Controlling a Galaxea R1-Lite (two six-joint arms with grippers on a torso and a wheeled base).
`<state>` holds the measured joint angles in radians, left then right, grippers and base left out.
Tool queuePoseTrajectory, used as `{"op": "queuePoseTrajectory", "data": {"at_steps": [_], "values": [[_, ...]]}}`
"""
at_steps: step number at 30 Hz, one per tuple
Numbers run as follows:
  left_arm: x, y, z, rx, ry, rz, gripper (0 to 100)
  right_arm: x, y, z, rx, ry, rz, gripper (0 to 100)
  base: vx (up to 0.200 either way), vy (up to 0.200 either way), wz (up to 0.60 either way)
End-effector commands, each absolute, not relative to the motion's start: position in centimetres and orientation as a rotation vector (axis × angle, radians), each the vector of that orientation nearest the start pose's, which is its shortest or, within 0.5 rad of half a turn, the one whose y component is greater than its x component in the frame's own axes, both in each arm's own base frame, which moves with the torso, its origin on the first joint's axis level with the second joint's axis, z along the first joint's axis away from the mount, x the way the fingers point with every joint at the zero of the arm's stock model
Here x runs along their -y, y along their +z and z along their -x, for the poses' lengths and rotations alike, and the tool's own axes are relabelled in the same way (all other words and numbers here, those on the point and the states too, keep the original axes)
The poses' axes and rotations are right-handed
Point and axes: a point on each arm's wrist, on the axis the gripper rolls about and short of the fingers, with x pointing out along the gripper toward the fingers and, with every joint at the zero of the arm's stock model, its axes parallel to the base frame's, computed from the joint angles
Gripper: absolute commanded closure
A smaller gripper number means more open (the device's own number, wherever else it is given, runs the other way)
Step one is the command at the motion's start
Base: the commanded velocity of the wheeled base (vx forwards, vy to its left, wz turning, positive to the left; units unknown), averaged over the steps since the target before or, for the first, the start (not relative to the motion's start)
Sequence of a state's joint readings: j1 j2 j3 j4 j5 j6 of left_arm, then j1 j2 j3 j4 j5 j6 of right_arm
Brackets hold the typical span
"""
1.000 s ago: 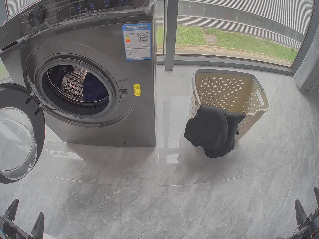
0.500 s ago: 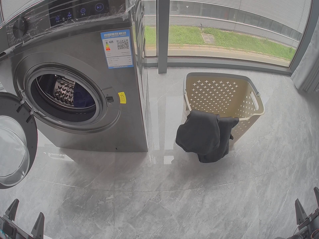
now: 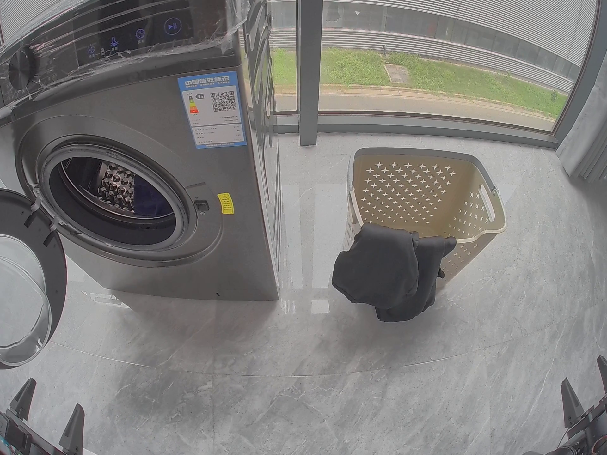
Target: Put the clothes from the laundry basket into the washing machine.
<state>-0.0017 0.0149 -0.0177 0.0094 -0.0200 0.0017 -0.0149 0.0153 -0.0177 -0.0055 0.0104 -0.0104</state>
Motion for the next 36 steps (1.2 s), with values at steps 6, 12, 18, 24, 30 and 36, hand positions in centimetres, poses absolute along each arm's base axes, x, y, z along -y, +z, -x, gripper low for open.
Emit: {"op": "queuePoseTrajectory", "data": {"at_steps": [6,12,18,24,30,36], "values": [[0.04,7.60,2.25,-0.014,-0.021,0.003,0,-0.05,7.62,2.23,0.000,-0.005,0.009,0,0.000,-0.200,0.00],[0.03,7.60,2.26,-0.012,-0.018,0.011,0,-0.05,7.62,2.23,0.000,-0.003,0.011,0,0.000,-0.167,0.00],[0.04,7.60,2.25,-0.014,-0.020,0.009,0,-0.05,7.62,2.23,0.000,-0.003,0.011,0,0.000,0.000,0.00],[0.03,7.60,2.26,-0.012,-0.018,0.009,0,-0.06,7.62,2.23,0.000,-0.005,0.011,0,0.033,0.000,0.00],[0.04,7.60,2.25,-0.014,-0.020,0.006,0,-0.05,7.62,2.23,0.000,-0.006,0.011,0,0.167,0.000,0.00],[0.03,7.60,2.26,-0.012,-0.018,0.008,0,-0.05,7.62,2.23,0.000,-0.005,0.011,0,0.000,0.000,0.00]]}}
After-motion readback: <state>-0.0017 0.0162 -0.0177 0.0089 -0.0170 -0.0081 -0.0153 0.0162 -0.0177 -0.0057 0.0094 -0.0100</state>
